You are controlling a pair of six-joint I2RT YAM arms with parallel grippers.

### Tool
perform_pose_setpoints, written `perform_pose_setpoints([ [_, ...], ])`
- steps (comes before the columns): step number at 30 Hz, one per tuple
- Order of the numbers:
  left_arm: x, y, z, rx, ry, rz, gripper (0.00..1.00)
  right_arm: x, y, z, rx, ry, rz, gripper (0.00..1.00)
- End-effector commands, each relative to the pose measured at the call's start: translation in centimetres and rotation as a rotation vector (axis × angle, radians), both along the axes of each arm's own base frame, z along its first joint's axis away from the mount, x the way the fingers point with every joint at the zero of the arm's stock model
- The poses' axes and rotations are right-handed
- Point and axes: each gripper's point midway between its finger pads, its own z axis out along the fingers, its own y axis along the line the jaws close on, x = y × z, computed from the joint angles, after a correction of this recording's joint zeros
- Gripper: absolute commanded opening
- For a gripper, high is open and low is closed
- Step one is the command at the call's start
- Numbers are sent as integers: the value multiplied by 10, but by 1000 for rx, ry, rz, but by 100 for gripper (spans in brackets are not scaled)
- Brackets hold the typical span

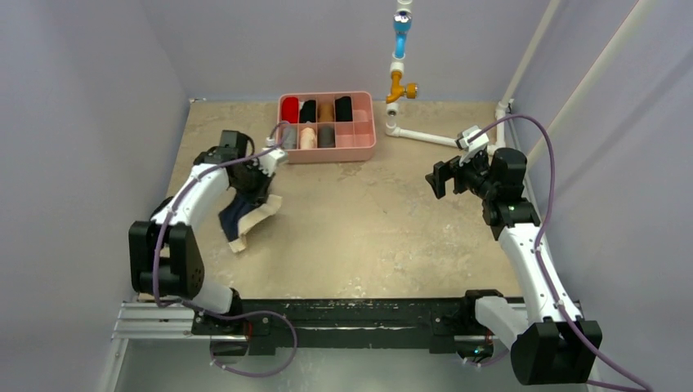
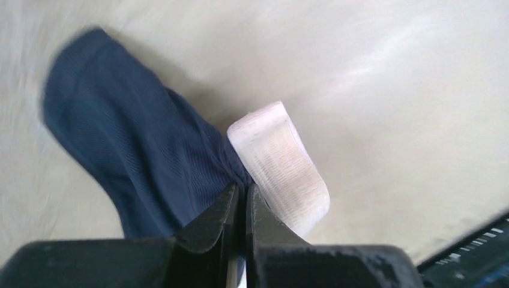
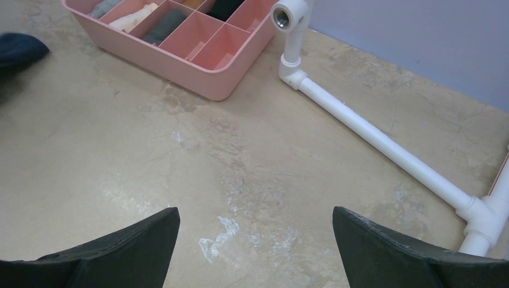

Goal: Roll the underwear
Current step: Move the underwear to the center of the board.

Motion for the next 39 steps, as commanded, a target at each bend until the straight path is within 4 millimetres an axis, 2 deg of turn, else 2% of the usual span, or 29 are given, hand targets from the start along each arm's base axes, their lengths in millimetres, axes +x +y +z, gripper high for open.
perform_pose_setpoints([
  [1, -31, -105, 70, -216, -93, -241, 0, 5, 4, 17, 4, -44, 23, 99],
  [2, -35, -123, 78, -235, -104, -276, 5, 5, 3, 16, 3, -43, 21, 99],
  [4, -39, -151, 87, -254, -115, -325, 27, 5, 2, 15, -1, -40, 17, 99],
  [6, -41, -173, 87, -262, -109, -355, 52, 6, 2, 14, -5, -38, 14, 99],
  [8, -41, -186, 85, -273, -88, -374, 65, 6, 1, 12, -6, -35, 14, 99],
  [9, -41, -191, 83, -279, -73, -377, 67, 6, 2, 12, -6, -32, 17, 99],
  [12, -41, -188, 74, -262, -68, -370, 69, 3, 7, 8, -4, -17, 57, 99],
  [17, -42, -156, 58, -127, -164, -365, 70, -13, 40, -1, 5, 21, 259, 99],
  [19, -44, -140, 50, -78, -187, -339, 70, -20, 63, -11, -30, 40, 336, 99],
  [23, -46, -105, 46, -90, -173, -227, 70, -58, 139, -46, -175, 87, 607, 99],
  [25, -48, -92, 48, -119, -148, -181, 70, -74, 167, -61, -218, 109, 706, 99],
  [27, -53, -84, 44, -115, -117, -162, 70, -88, 190, -73, -250, 123, 788, 99],
  [30, -62, -85, 31, -124, -36, -145, 68, -101, 216, -88, -278, 127, 874, 99],
  [34, -65, -91, 10, -137, 105, -101, 61, -99, 230, -83, -275, 89, 881, 99],
  [39, -77, -104, -7, -136, 207, -120, 52, -89, 223, -59, -275, 17, 800, 99],
])
